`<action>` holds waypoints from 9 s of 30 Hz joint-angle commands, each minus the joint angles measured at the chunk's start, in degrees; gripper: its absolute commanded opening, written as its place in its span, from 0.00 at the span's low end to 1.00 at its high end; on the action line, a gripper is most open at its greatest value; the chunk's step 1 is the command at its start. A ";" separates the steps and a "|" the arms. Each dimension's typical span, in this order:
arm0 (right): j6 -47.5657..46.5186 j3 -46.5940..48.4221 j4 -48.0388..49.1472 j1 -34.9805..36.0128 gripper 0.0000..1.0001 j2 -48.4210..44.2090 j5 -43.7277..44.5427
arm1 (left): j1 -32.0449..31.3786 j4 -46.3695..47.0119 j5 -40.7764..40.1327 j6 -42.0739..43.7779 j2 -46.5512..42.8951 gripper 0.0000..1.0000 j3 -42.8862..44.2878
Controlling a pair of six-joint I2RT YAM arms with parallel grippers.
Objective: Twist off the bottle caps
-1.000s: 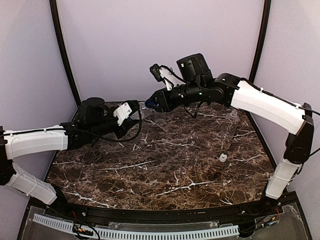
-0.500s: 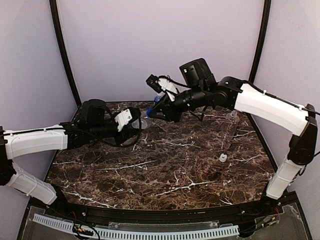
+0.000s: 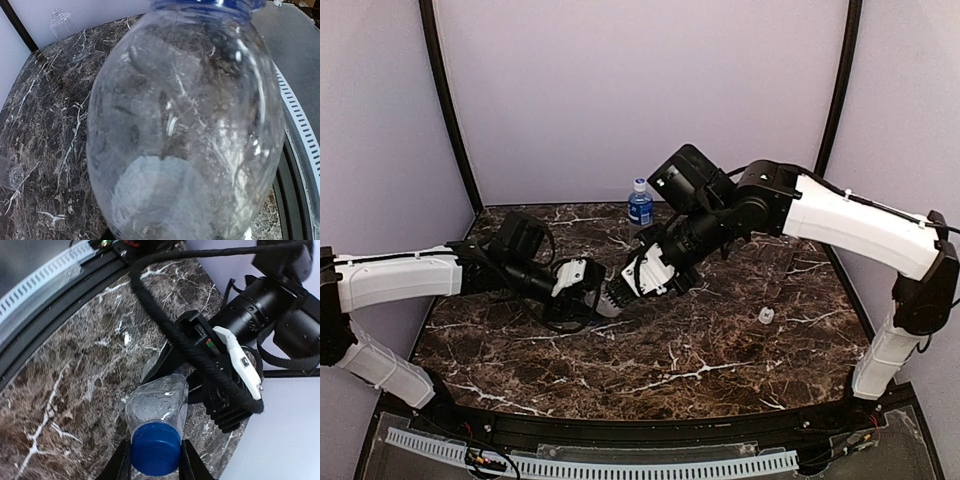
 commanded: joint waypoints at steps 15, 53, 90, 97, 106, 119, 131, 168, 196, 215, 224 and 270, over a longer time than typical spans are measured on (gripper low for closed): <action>-3.46 -12.69 19.72 1.59 0.63 -10.04 13.85 | -1.03 6.84 0.22 -2.01 -2.69 0.17 -0.88; 82.22 7.35 14.85 -7.06 0.36 4.80 9.87 | -1.07 34.59 -36.60 -10.33 -0.36 0.22 -5.94; -4.65 -17.37 26.38 4.15 0.69 -9.04 12.66 | -1.06 13.71 3.98 -3.69 -2.50 0.18 -5.22; 25.70 -18.77 32.65 0.37 0.98 -15.67 4.99 | -1.03 28.30 -18.43 -13.12 -2.73 0.18 -8.71; 70.70 -4.17 24.94 -6.50 0.83 -6.56 13.92 | -1.07 39.16 -37.97 -14.49 -1.49 0.18 -9.63; 80.02 13.34 10.41 -6.50 0.54 6.31 11.61 | -1.09 39.11 -38.51 -13.91 -0.85 0.18 -9.28; 78.68 13.47 9.45 -6.49 0.36 8.46 10.44 | -1.10 39.38 -37.23 -13.53 -0.14 0.18 -9.02; -10.85 -16.43 20.93 5.32 0.45 -6.18 16.22 | -1.05 15.78 -0.04 1.24 -2.85 0.15 -10.08; 83.49 6.80 12.34 -9.56 0.78 0.41 1.79 | -1.06 39.01 -33.89 -12.97 -1.65 0.17 -12.44; 78.12 16.56 3.85 -4.72 0.21 10.45 11.88 | -1.09 38.60 -32.62 -12.95 -1.32 0.18 -12.53; 48.03 4.35 6.54 0.51 0.00 5.80 12.20 | -1.09 30.62 -16.61 -7.63 -1.58 0.17 -12.95; 65.94 -5.73 26.64 -4.59 0.84 -7.65 11.02 | -1.05 37.15 -30.09 -18.99 -1.76 0.17 -11.86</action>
